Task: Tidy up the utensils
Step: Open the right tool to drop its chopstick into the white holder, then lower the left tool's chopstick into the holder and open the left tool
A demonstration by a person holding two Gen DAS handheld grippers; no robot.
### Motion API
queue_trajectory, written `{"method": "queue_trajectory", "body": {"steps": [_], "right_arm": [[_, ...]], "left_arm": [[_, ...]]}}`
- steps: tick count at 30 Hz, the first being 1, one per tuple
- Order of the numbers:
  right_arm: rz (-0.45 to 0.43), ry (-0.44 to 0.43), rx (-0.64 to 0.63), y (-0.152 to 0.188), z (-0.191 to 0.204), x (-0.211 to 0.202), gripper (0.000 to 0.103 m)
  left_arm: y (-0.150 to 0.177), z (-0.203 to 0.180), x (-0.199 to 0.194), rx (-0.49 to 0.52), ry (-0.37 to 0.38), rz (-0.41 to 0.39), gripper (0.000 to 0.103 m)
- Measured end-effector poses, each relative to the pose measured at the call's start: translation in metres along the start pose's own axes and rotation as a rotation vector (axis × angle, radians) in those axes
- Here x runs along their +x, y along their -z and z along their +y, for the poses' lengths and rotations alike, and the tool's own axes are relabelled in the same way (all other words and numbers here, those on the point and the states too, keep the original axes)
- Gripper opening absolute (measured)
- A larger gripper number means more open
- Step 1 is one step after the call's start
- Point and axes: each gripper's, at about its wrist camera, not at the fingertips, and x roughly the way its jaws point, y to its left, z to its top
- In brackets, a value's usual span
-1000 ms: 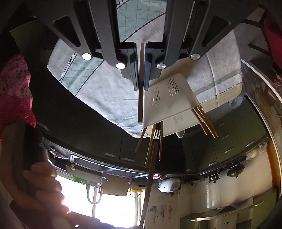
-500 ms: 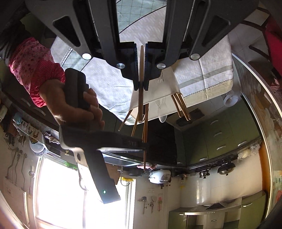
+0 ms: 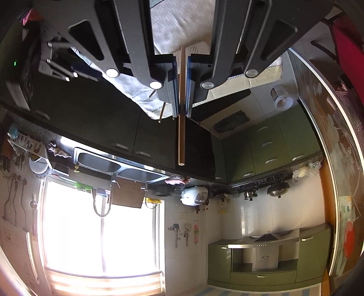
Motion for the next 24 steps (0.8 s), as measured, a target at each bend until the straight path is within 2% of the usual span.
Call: {"method": "queue_trajectory", "body": {"steps": [3,6,9,13,18,24], "right_arm": [[0.010,0.019,0.077,0.033,-0.020,-0.019,0.037],[0.045,-0.012,0.185,0.060,-0.043,-0.028,0.039],[0.085,-0.025,0.246,0.078,-0.060,-0.031,0.039],[0.092,-0.024,0.261,0.086,-0.069,-0.037,0.039],[0.088,-0.028,0.249,0.079,-0.065,-0.035,0.042],[0.105,-0.025,0.255,0.080,-0.066,-0.033,0.043]], "left_arm": [[-0.018,0.003,0.008,-0.024,-0.023,-0.033,0.006],[-0.027,0.005,0.020,-0.044,-0.052,-0.051,0.006],[-0.028,0.007,0.037,-0.065,-0.076,-0.030,0.006],[-0.016,0.016,0.067,-0.091,-0.099,0.036,0.006],[0.007,0.025,0.098,-0.113,-0.114,0.123,0.006],[0.034,0.025,0.119,-0.121,-0.120,0.186,0.006]]}}
